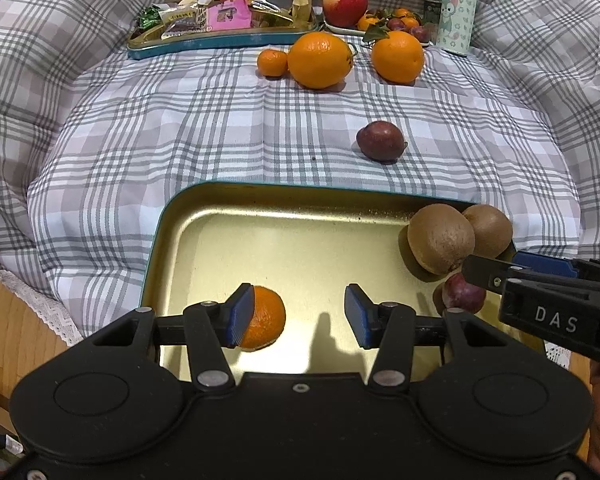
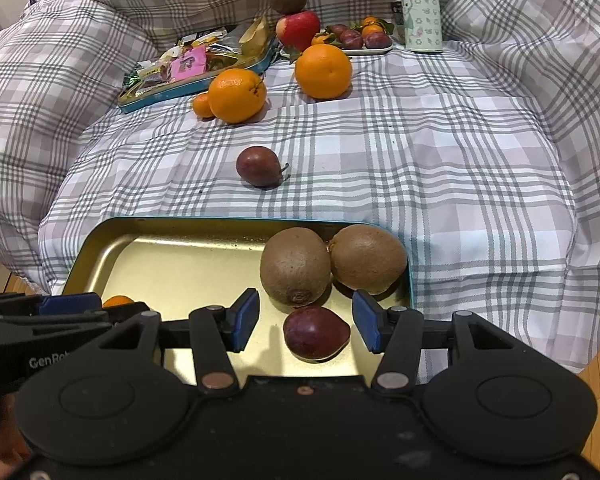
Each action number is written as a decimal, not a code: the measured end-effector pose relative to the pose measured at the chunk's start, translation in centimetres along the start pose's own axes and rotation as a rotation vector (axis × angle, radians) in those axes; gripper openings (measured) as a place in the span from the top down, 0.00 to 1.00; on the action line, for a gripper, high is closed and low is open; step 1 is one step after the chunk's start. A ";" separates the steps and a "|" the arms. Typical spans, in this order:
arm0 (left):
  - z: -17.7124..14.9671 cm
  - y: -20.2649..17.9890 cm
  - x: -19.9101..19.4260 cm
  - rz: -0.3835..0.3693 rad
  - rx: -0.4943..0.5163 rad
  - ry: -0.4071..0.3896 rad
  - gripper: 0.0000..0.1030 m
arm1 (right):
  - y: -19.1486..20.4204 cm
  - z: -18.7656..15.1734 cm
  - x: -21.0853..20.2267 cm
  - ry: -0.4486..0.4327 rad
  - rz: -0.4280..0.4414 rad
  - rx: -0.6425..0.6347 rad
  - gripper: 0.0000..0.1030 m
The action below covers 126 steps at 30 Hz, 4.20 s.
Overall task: Organize fruits
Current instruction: 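Move the left tool to the passion fruit on the cloth while the right tool withdraws, then grasp and lift the purple passion fruit with the left tool while the right tool approaches the oranges, then grasp a large orange with the right tool while the left tool holds the passion fruit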
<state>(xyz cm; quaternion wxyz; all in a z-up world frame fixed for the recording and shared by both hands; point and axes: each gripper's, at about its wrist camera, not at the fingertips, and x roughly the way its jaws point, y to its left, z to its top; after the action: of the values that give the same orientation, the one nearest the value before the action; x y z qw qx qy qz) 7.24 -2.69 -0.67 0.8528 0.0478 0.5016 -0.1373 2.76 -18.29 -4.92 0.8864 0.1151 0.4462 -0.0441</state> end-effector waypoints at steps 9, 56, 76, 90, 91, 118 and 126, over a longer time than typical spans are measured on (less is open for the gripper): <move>1.8 0.0 0.0 -0.001 0.024 -0.042 0.46 | -0.2 1.5 0.0 -0.029 0.008 -0.002 0.46; 10.5 -5.8 8.1 -0.084 0.074 -0.027 0.46 | -6.5 6.2 5.0 -0.043 -0.071 0.164 0.46; 10.6 -4.0 9.6 -0.063 0.012 -0.010 0.51 | -6.2 6.2 6.0 -0.014 -0.074 0.156 0.46; 11.0 1.6 8.8 0.010 -0.045 -0.041 0.51 | -2.9 8.2 7.1 -0.024 -0.059 0.076 0.46; 11.0 1.9 8.8 0.013 -0.048 -0.041 0.51 | -2.5 8.4 7.2 -0.026 -0.056 0.070 0.46; 12.4 8.7 9.2 0.077 -0.120 -0.056 0.51 | 5.3 16.5 13.4 -0.067 0.070 0.086 0.46; 12.5 9.3 10.0 0.087 -0.134 -0.026 0.51 | 5.6 16.6 14.4 -0.048 0.058 0.098 0.46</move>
<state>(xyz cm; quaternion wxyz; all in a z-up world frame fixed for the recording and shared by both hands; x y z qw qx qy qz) 24.97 1.58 -3.72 0.8656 0.0106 0.4961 -0.0668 25.34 -16.51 -5.96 0.8910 0.1703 0.4188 -0.0428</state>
